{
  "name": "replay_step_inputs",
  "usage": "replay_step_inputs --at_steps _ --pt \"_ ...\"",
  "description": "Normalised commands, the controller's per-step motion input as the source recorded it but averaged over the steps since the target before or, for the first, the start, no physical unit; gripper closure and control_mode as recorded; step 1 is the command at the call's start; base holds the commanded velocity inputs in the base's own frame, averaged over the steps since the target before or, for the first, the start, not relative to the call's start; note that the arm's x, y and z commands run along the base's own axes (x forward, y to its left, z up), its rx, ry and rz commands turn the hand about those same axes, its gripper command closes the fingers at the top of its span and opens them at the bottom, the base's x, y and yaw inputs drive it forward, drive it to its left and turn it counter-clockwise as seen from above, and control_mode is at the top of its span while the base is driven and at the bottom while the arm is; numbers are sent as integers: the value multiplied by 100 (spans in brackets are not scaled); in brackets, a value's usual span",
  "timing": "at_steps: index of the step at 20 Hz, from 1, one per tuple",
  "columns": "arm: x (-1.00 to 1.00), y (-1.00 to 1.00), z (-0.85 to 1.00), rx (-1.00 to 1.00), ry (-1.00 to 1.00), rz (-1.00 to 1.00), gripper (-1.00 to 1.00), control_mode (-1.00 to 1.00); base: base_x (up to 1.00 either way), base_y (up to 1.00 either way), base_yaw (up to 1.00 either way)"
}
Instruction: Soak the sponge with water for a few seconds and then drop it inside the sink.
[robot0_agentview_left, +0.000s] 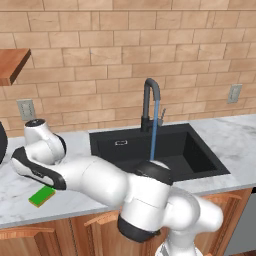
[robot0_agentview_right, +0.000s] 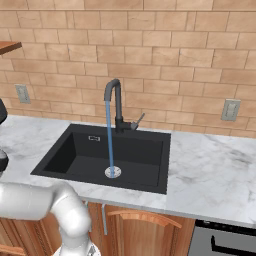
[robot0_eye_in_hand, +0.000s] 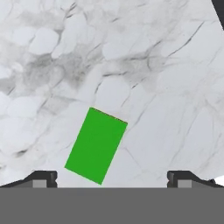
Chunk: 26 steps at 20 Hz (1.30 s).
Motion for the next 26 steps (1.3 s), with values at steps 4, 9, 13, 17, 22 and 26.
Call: replay_step_inputs --at_steps 4,9,13,17,22,26 --pt "9 0 -22 0 0 -3 -100 -100 0 0 0" --pt "5 -1 -23 2 0 -3 -100 -100 0 0 0" --pt "0 -2 -24 5 0 -1 -100 -100 0 0 0" --pt "0 0 -13 8 0 0 -100 -100 0 0 0" --pt "0 0 -13 7 1 0 -100 -100 0 0 0" --pt "0 0 -17 1 2 -2 -100 -100 0 0 0"
